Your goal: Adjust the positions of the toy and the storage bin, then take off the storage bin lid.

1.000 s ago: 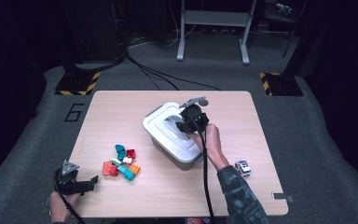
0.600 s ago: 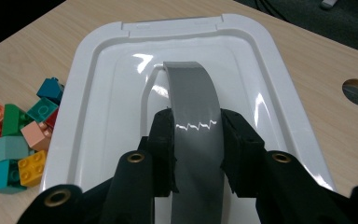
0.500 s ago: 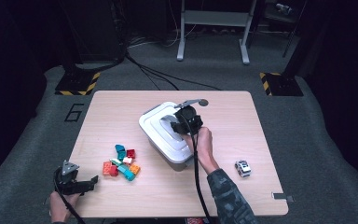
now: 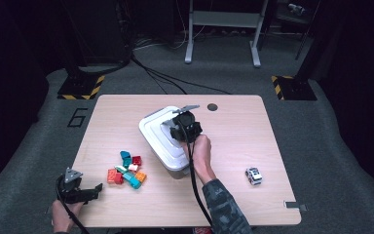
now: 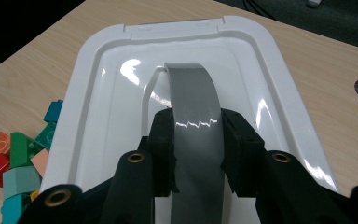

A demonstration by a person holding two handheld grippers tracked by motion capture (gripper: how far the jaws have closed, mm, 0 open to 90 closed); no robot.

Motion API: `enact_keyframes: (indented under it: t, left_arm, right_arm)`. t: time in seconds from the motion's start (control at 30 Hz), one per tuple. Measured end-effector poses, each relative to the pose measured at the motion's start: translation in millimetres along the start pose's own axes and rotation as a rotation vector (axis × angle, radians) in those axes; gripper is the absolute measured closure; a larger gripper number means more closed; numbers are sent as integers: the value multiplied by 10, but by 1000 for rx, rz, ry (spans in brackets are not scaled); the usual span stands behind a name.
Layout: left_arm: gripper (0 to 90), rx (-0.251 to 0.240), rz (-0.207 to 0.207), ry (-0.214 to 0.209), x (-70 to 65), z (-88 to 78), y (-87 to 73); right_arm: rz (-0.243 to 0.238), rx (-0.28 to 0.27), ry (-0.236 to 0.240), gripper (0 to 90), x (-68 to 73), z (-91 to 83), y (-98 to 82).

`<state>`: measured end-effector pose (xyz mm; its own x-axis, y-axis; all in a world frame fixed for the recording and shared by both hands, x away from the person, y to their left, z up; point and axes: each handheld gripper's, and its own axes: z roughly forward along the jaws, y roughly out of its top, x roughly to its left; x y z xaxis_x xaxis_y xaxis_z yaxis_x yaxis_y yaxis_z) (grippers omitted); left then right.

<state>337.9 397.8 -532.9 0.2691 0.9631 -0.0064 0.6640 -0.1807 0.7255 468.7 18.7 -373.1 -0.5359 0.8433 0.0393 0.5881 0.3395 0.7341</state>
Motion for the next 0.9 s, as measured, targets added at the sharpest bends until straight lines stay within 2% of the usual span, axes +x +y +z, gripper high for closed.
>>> enact_keyframes:
  t: [0.43, 0.57, 0.8, 0.83, 0.9]
  left_arm:
    - [11, 0, -1, 1, -1, 0, 0]
    - [11, -1, -1, 0, -1, 1, 0]
    - [11, -1, -1, 0, -1, 1, 0]
    - [11, -1, -1, 0, -1, 1, 0]
    - [11, -1, -1, 1, -1, 1, 0]
  right_arm:
    - [22, -1, 5, 674, 127, 79, 59]
    - [4, 1, -11, 675, 176, 92, 68]
    - [2, -10, -5, 675, 163, 89, 57]
    - [-10, -16, -1, 674, 154, 89, 54]
    - [-2, -20, 0, 674, 153, 85, 50]
